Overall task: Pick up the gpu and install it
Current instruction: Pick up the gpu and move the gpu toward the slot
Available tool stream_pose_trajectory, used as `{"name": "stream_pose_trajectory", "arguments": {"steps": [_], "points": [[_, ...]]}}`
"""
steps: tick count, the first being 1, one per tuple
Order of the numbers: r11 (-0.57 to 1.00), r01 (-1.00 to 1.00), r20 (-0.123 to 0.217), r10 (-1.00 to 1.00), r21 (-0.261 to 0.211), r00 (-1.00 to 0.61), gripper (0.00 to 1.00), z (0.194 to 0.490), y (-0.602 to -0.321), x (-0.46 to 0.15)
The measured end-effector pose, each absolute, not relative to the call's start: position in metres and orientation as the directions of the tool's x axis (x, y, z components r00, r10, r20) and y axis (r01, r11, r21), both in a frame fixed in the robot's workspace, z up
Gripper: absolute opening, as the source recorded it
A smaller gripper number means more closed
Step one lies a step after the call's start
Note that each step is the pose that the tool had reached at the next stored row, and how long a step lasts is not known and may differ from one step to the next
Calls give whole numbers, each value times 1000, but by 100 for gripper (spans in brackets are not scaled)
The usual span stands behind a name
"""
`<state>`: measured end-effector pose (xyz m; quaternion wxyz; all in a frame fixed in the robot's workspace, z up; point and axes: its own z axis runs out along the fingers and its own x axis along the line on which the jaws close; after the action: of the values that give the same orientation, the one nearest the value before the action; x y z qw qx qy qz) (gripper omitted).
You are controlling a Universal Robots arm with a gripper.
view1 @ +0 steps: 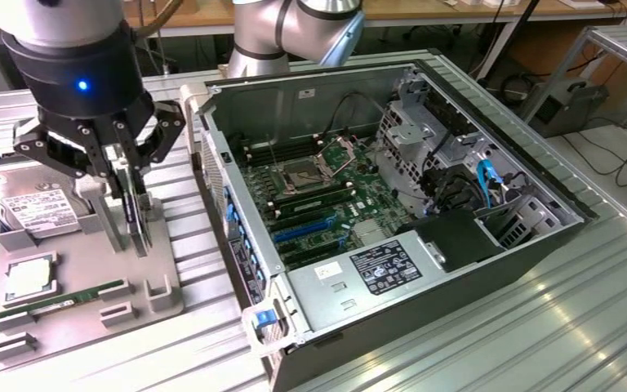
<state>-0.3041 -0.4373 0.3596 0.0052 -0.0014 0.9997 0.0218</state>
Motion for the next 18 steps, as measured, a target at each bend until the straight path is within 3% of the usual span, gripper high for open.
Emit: {"name": "stream_pose_trajectory", "arguments": {"steps": [18], "points": [[999,-3,-10,-2,50,-1000,26,455,-475,-256]]}}
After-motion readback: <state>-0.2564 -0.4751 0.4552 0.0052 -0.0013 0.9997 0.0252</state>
